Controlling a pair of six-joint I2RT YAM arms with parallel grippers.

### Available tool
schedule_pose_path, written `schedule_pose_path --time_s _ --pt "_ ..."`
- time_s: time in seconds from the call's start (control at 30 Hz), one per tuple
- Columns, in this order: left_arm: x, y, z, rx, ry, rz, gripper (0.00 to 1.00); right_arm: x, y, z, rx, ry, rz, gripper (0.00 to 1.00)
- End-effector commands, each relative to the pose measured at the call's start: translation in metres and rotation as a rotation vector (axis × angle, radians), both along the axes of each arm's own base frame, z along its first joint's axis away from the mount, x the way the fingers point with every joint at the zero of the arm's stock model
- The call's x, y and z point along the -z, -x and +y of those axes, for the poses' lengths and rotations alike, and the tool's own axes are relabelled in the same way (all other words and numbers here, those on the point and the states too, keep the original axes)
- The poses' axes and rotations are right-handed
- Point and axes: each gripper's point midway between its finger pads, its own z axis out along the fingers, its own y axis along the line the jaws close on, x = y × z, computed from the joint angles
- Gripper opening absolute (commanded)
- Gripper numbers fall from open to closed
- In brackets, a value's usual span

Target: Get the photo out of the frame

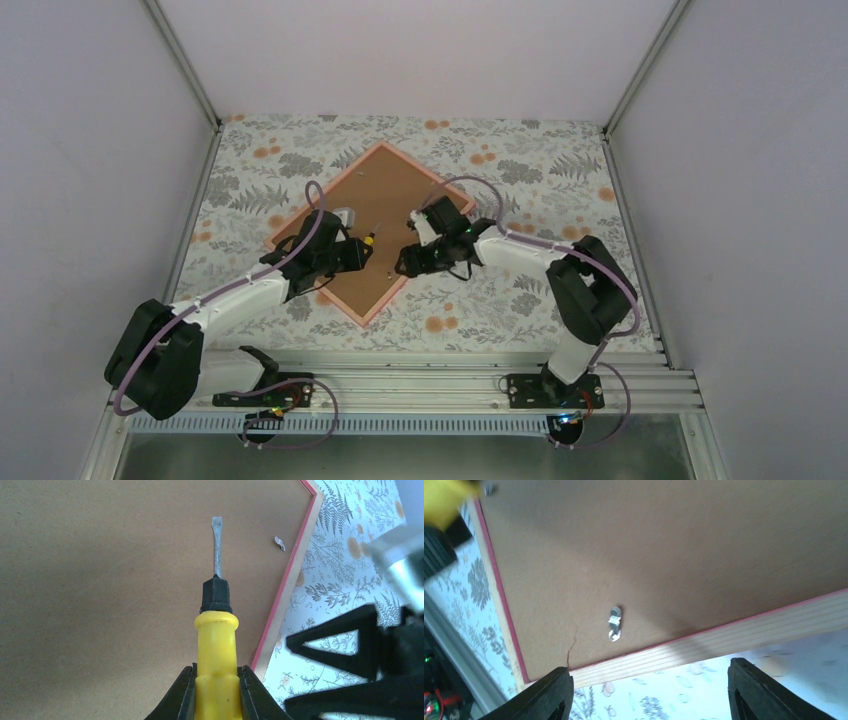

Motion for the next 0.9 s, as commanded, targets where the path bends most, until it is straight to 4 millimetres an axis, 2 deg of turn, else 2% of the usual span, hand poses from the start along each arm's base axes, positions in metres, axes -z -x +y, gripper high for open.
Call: schedule_pose_path --time_s 0.0,0.1,0.23,0.4,0.53,0.6,0.7,0.87 --pt "-0.004 -0.007 -0.001 -0.006 0.009 -0.022 0.02 -0.038 -0.049 -0.033 0.039 0.031 -0.164 0.69" --pt "-0.005 -0.009 -0.002 -0.005 0.003 -0.025 0.02 -0.053 -0.081 -0.053 0.075 0.027 -0.217 0.69" --pt "-0.004 -0.013 -0.004 0.002 -0.004 -0.024 0.02 -0.062 -0.131 -0.077 0.124 0.008 -0.266 0.70" --pt "-0.006 -0.017 -0.008 0.015 -0.011 -0.030 0.02 -0.055 -0.183 -0.103 0.192 -0.007 -0.277 0.69" --pt "-0.008 -0.021 -0.011 0.029 -0.011 -0.034 0.02 -0.046 -0.216 -0.107 0.194 -0.028 -0.297 0.69" --pt "-0.008 -0.022 -0.013 0.034 -0.011 -0.032 0.02 -0.031 -0.229 -0.108 0.187 -0.014 -0.273 0.69" --pt "-0.009 -0.023 -0.014 0.038 -0.006 -0.034 0.02 -0.020 -0.246 -0.107 0.193 -0.020 -0.264 0.69" --pt "-0.008 -0.023 -0.016 0.047 -0.002 -0.030 0.02 -0.002 -0.257 -0.104 0.186 -0.011 -0.241 0.68"
